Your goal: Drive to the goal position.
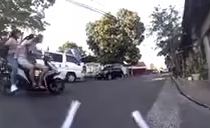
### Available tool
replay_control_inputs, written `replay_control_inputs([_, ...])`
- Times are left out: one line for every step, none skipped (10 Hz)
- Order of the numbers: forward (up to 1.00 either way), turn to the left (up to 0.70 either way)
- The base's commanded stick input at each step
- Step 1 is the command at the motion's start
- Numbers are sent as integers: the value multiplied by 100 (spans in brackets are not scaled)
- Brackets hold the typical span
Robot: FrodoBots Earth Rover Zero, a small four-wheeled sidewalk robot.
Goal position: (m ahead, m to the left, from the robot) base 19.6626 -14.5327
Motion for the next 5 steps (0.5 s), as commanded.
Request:
replay_control_inputs([3, -1])
replay_control_inputs([0, 0])
replay_control_inputs([0, 0])
replay_control_inputs([0, 0])
replay_control_inputs([9, 0])
